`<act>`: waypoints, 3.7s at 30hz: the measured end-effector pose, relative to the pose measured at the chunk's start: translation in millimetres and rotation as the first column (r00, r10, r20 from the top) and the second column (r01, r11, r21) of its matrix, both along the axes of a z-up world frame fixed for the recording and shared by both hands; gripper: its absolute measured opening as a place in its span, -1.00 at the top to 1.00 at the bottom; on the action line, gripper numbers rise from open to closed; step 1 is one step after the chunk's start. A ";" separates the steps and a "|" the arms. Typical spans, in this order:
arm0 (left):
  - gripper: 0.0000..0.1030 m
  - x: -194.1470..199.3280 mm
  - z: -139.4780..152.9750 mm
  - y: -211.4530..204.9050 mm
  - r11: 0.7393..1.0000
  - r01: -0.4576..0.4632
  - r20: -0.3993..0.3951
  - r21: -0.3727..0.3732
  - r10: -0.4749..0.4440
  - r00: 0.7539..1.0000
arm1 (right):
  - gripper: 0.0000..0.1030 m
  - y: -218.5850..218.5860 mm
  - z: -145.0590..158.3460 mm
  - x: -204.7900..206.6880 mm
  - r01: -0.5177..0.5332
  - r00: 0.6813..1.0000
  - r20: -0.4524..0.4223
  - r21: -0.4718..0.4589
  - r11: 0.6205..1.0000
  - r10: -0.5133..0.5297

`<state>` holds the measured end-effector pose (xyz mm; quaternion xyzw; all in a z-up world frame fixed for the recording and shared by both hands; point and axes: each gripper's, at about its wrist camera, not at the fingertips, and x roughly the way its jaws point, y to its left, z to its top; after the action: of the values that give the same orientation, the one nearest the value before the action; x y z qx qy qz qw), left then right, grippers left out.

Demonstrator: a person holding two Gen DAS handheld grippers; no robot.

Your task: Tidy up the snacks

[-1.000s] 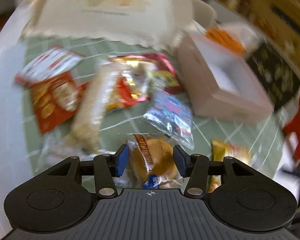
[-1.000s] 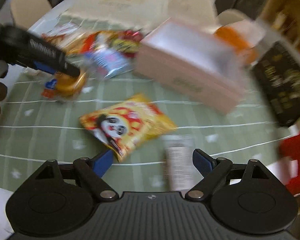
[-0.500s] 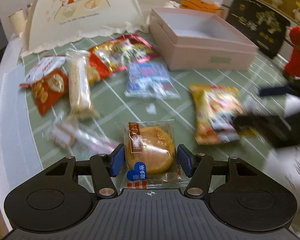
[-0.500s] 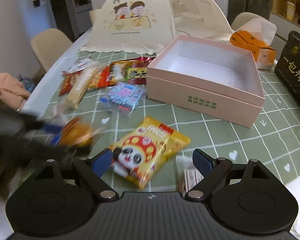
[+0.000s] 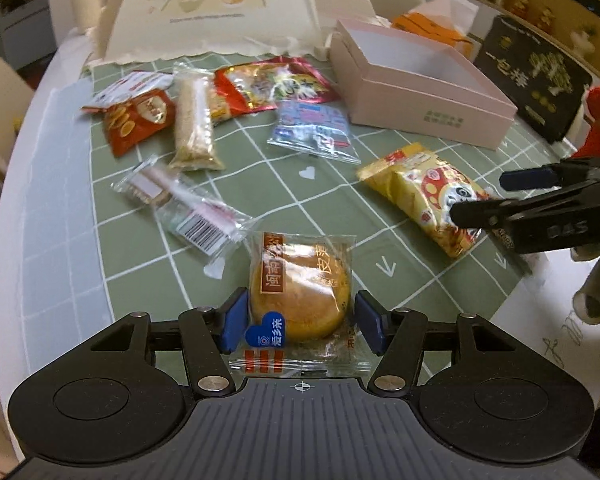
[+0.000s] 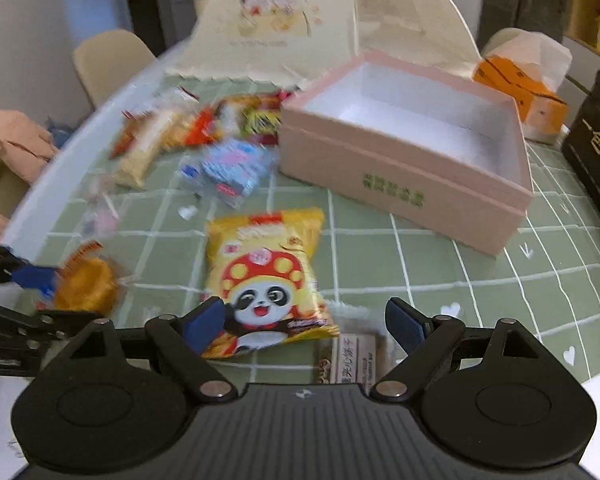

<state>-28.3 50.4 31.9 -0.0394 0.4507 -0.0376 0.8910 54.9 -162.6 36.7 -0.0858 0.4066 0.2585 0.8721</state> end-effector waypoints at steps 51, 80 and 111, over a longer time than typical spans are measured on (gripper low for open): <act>-0.12 113.9 51.6 17.6 0.940 -0.005 0.132 -0.342 0.054 0.990 | -0.39 -64.0 118.2 152.2 0.285 0.949 0.092 0.148 0.947 -0.300; -0.11 76.4 6.3 50.4 0.995 -0.082 -0.010 -0.059 0.081 0.997 | -0.40 -9.0 20.1 35.9 0.104 0.992 -0.072 -0.039 0.994 -0.107; 0.20 88.5 -8.3 -8.3 0.935 0.355 0.014 -0.012 -0.355 0.935 | -0.40 -47.9 5.3 2.1 0.211 0.970 -0.129 0.008 0.978 -0.208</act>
<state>60.2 42.1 23.5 0.0364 0.4449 -0.2013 0.8719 57.0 -210.5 42.0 -0.0165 0.4653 0.1744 0.8676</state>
